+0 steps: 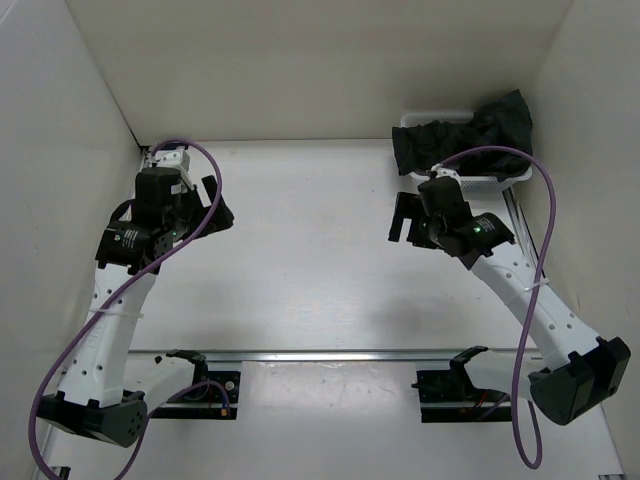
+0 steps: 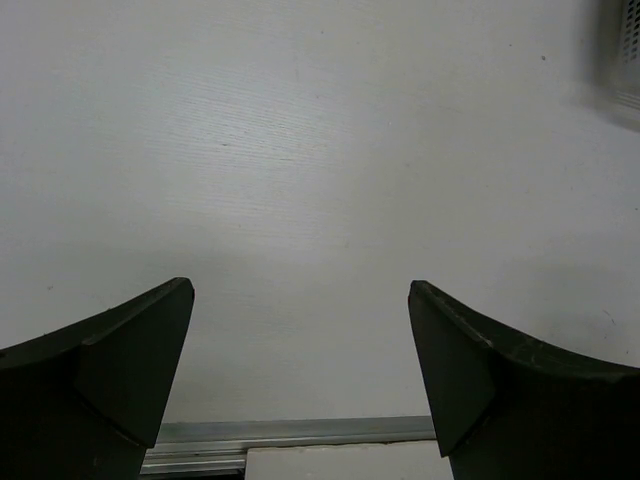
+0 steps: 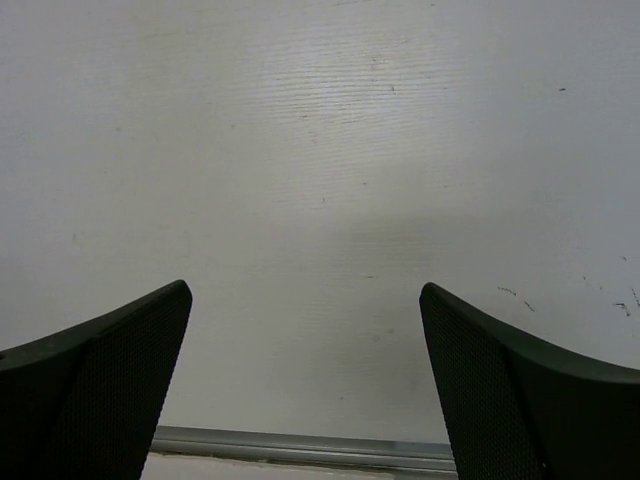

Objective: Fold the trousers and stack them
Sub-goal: Grab the trousers from the pile

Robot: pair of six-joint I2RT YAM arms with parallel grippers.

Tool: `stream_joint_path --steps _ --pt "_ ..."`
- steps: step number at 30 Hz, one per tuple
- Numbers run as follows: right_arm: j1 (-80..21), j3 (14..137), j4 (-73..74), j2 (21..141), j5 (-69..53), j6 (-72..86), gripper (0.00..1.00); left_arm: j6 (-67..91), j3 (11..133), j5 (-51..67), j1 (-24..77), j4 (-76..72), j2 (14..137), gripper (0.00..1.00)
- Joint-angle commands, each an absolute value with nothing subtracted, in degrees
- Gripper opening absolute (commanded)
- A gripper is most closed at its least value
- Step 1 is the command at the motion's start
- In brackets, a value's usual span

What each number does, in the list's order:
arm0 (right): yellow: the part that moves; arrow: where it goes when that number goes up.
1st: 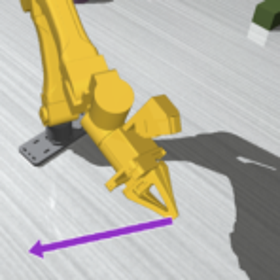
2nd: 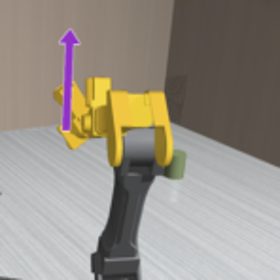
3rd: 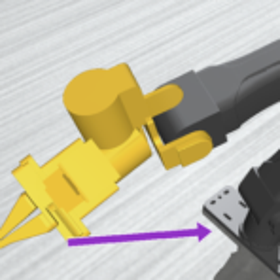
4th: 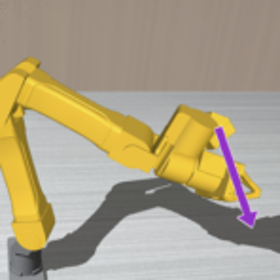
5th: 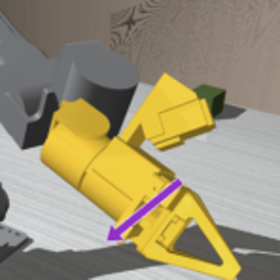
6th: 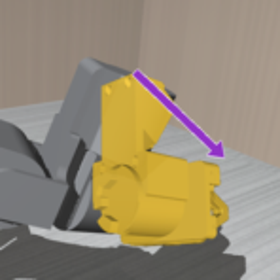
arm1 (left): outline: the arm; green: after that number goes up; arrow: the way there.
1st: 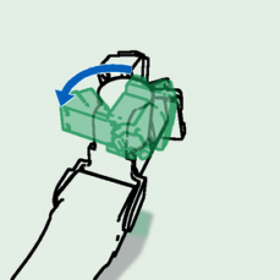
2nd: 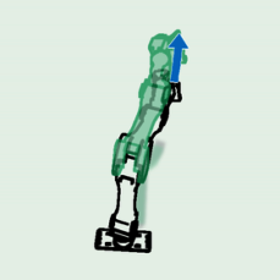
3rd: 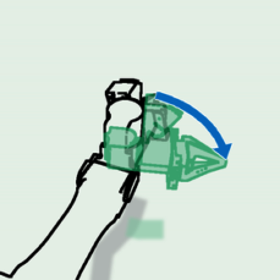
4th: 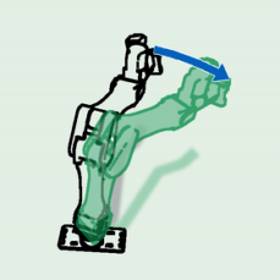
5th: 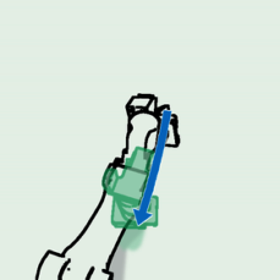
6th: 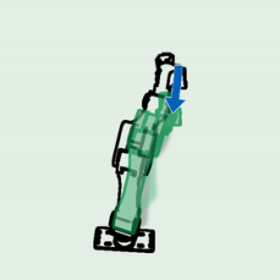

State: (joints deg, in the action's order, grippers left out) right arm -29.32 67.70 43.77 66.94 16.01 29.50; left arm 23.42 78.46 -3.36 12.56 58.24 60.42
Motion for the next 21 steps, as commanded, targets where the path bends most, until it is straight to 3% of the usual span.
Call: stream_joint_path --steps 1,6,8,10,12,13,14,16,17,18,19,21 --pt "-29.36 68.73 45.17 66.27 18.36 30.23 1.00 23.73 78.05 -2.37 12.66 57.83 60.29 1.00" --pt "-29.36 68.20 46.32 65.22 24.85 29.44 1.00 23.73 77.52 -2.37 12.66 57.83 61.44 1.00" --pt "-27.70 68.90 47.81 65.21 28.11 28.66 0.88 23.12 77.00 -2.37 12.66 57.83 61.96 1.00" --pt "-22.62 71.18 47.81 65.21 29.35 27.34 0.69 23.12 75.94 -1.15 12.66 57.05 61.96 1.00" --pt "-18.04 75.21 47.81 67.58 28.40 26.19 0.57 21.71 75.23 3.59 12.66 56.43 62.83 1.00" --pt "-11.23 78.37 46.42 71.42 27.34 25.67 0.24 21.71 75.23 5.34 12.66 55.82 64.49 1.00" --pt "-9.34 79.79 45.36 72.85 26.81 25.66 0.13 21.71 75.23 5.36 12.66 55.81 64.51 1.00" --pt "-5.04 82.51 42.99 78.27 25.85 26.19 0.02 21.71 75.23 5.36 12.66 55.81 65.30 1.00" --pt "-3.79 86.97 41.76 80.75 24.88 26.19 0.02 21.19 75.23 4.67 12.66 55.20 66.52 1.00" --pt "-1.60 89.80 41.75 83.47 23.13 26.19 0.08 20.40 75.23 4.14 12.66 55.20 66.53 1.00" --pt "-0.63 93.04 42.44 89.85 20.59 25.67 0.43 20.39 75.76 3.52 12.66 55.89 67.32 1.00" --pt "2.00 104.25 44.11 96.73 17.50 25.05 0.84 19.86 76.46 2.38 12.66 56.59 67.94 1.00"
